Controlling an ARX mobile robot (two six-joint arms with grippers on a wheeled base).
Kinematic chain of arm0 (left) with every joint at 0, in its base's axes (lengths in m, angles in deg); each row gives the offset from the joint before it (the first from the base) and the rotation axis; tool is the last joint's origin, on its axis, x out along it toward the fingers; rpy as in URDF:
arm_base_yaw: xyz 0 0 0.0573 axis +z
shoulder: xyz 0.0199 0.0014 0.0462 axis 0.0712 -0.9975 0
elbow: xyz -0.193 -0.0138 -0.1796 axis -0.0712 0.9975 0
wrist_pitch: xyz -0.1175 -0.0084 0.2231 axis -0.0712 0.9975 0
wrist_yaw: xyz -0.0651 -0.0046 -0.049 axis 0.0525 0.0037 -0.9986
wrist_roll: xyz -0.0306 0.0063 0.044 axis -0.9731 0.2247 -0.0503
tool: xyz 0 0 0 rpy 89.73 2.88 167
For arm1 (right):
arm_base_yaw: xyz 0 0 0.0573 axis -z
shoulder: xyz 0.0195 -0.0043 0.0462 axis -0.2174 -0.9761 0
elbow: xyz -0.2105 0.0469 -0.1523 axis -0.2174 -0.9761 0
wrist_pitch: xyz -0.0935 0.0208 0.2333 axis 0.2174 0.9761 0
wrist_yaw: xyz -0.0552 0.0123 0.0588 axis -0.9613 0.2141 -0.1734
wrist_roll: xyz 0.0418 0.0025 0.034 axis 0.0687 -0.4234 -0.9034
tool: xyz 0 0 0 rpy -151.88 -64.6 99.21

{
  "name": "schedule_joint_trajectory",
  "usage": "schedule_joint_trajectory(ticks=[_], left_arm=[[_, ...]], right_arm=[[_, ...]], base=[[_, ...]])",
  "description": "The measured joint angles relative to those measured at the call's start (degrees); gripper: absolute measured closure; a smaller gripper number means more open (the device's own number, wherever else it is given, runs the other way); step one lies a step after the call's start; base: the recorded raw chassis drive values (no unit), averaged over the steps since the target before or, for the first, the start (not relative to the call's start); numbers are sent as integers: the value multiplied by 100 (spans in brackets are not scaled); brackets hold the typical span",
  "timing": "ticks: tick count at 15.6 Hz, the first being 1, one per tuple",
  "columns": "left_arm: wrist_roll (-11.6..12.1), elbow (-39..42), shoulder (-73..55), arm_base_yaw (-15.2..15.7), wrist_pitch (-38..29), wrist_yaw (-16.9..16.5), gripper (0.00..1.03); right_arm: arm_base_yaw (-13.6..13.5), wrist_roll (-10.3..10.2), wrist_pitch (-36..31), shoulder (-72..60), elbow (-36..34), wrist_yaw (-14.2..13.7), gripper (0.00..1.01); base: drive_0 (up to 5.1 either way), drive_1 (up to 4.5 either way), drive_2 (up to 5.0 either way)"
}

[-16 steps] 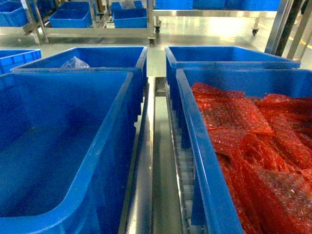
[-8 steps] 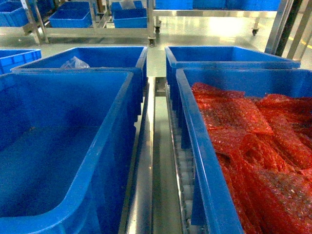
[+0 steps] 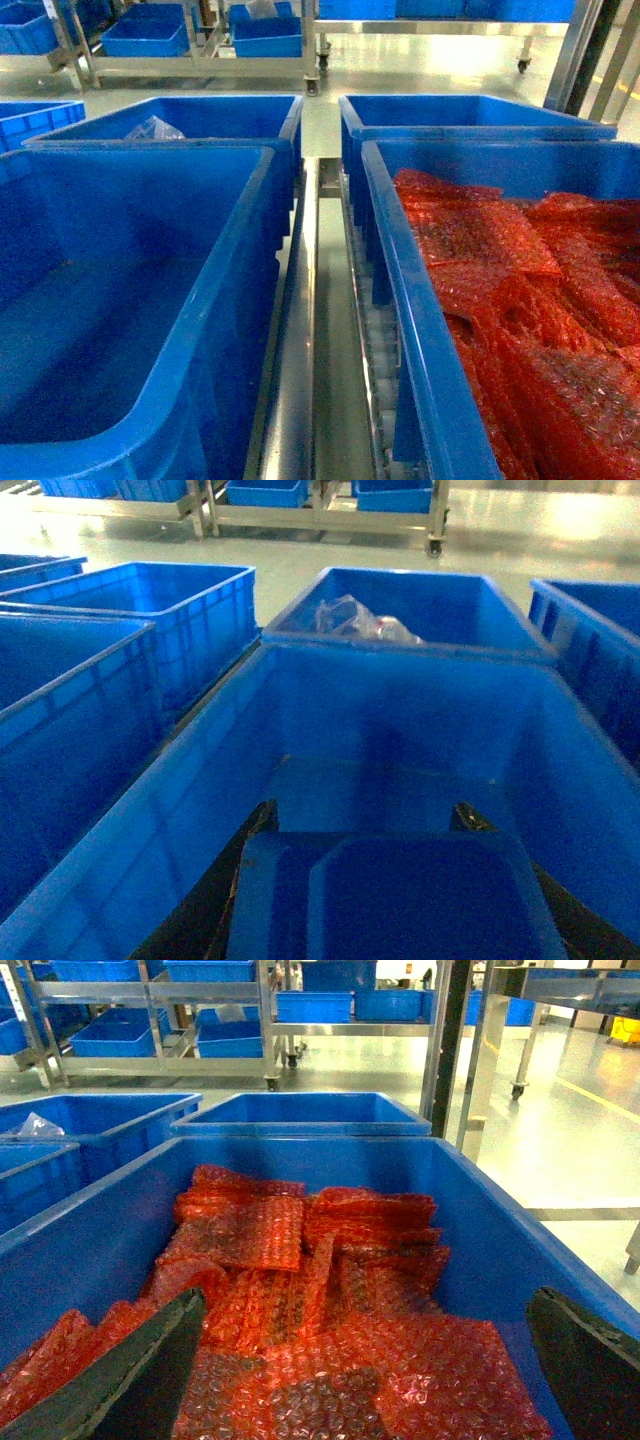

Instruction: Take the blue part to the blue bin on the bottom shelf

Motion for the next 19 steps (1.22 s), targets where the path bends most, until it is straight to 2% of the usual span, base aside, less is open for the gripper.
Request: schedule_joint_trajectory(ticks=[1,3,4,5,6,7,9,12,14,18,19], left_arm=[[-186,-234,-577,243,-428,-358,55],[-339,-243,-1054,289,-387,-511,26],[-354,-243,-1029,278,-483,-518,18],[-114,55,-960,509,-1589,-1172,27],[70,339,-776,647,-2009,-1552,35],[179,564,-603,754,-2124,-1768,44],[306,809,-330,929,-2057,-2011,64],[337,1075,144,1139,-1882,-2227,92],[334,1147,278,1200,-1810,-2293,101],[341,1231,461,1530,-1703,-2708,101],[345,1290,592,1742,-1624,-2815,101]], right_arm=[[0,2,2,0,0,2,3],[0,2,4,0,0,2,3],[0,2,-4,0,0,2,3],[0,2,2,0,0,4,3],[0,2,4,0,0,0,3],[0,2,0,0,0,0,3],[0,2,0,0,0,0,3],[0,0,2,0,0,2,3],[0,0,2,0,0,2,3],[0,2,2,0,0,2,3],[0,0,4,0,0,-2,3]], base=[[0,0,0],[0,0,0],[0,0,0],[0,0,0],[0,0,0],[0,0,0],[0,0,0],[0,0,0],[0,0,0],[0,0,0],[0,0,0]])
